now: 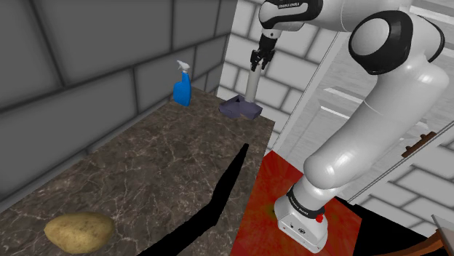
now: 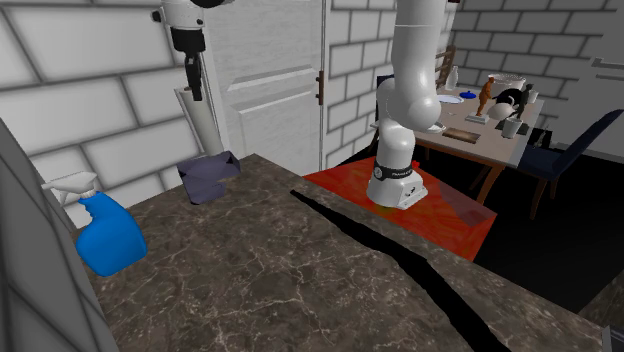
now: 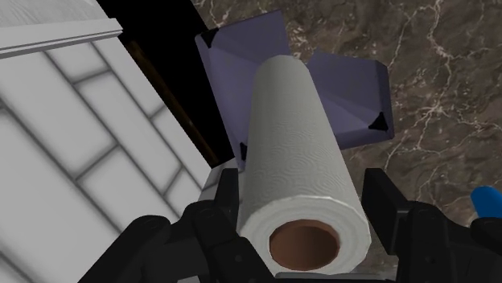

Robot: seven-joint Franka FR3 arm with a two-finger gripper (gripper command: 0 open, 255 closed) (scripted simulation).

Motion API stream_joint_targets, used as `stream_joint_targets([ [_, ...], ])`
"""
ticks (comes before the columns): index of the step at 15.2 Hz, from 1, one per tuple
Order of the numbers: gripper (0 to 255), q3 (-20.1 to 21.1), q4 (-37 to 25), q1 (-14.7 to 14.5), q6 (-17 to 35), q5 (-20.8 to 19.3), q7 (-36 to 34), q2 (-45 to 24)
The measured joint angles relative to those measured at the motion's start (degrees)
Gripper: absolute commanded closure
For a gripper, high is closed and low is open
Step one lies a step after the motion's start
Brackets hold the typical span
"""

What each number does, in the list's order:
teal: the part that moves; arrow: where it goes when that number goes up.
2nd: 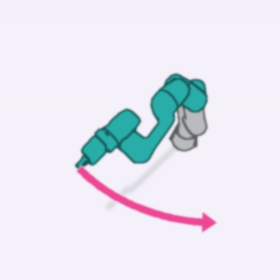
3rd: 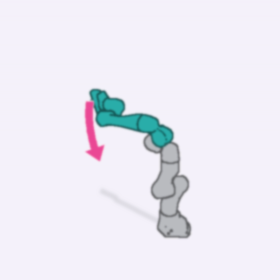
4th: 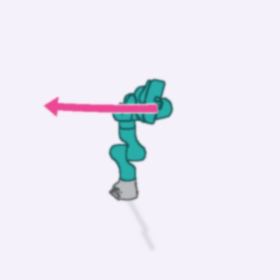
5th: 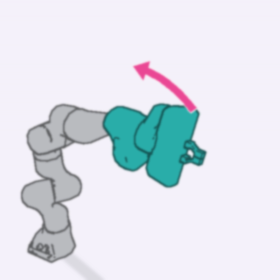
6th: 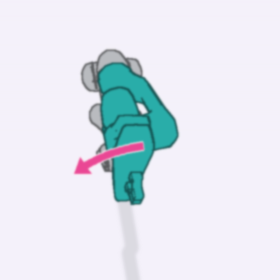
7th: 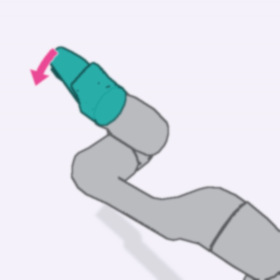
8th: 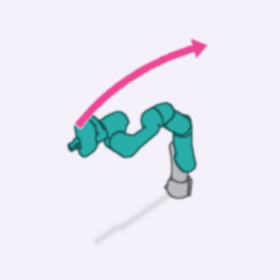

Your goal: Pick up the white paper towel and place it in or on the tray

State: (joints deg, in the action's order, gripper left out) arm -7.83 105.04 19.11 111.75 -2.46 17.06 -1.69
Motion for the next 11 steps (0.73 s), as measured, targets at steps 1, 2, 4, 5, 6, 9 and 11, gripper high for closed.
stream_joint_targets([
  [1, 255, -0.04, 0.87, 0.04, 0.85, 0.00, 0.06, 0.02],
  [2, 255, -0.07, 1.56, 0.07, 1.77, 0.02, 0.07, -0.21],
  [4, 255, -0.03, 2.70, 0.04, 3.24, 0.02, -0.07, -0.54],
  [5, 255, -0.07, 3.26, 0.08, 3.90, 0.04, 0.01, -0.65],
  [6, 255, -0.09, 3.71, 0.11, 4.56, 0.07, 0.03, -0.85],
  [9, 255, -0.05, 5.59, 0.07, 6.77, 0.06, -0.14, -1.21],
  [11, 255, -0.08, 5.72, 0.10, 7.05, 0.08, -0.08, -1.34],
])
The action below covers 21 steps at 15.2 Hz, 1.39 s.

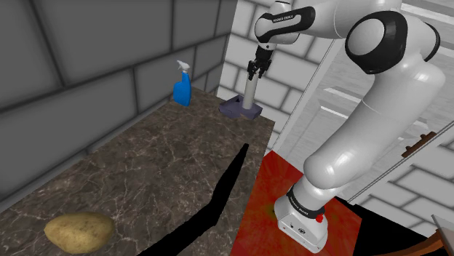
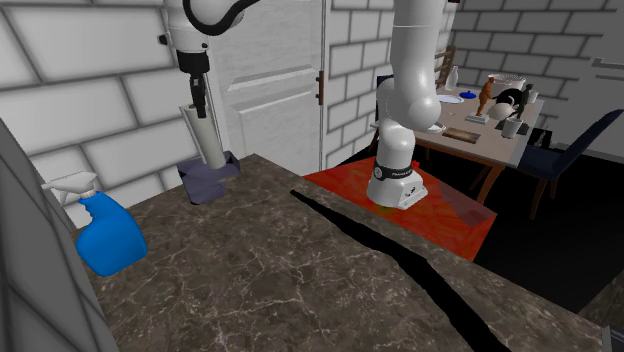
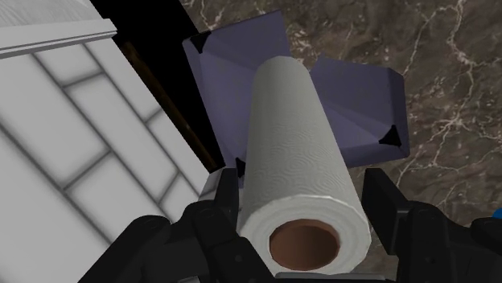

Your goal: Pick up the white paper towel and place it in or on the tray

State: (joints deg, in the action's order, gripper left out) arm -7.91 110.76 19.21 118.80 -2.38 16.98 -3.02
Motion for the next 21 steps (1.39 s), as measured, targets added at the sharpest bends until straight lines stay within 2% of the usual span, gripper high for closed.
stream_joint_targets([
  [3, 255, 0.00, 0.03, 0.00, 0.07, 0.00, 0.00, -0.02],
  [4, 0, 0.00, 0.03, 0.00, 0.07, 0.00, 0.00, -0.02],
  [10, 0, 0.00, 0.04, 0.00, 0.08, 0.00, 0.00, -0.02],
  [15, 0, 0.16, -4.05, -0.20, -5.92, -0.20, -0.18, 2.00],
  [21, 0, 0.16, -4.75, -0.20, -6.76, -0.21, -0.15, 2.04],
])
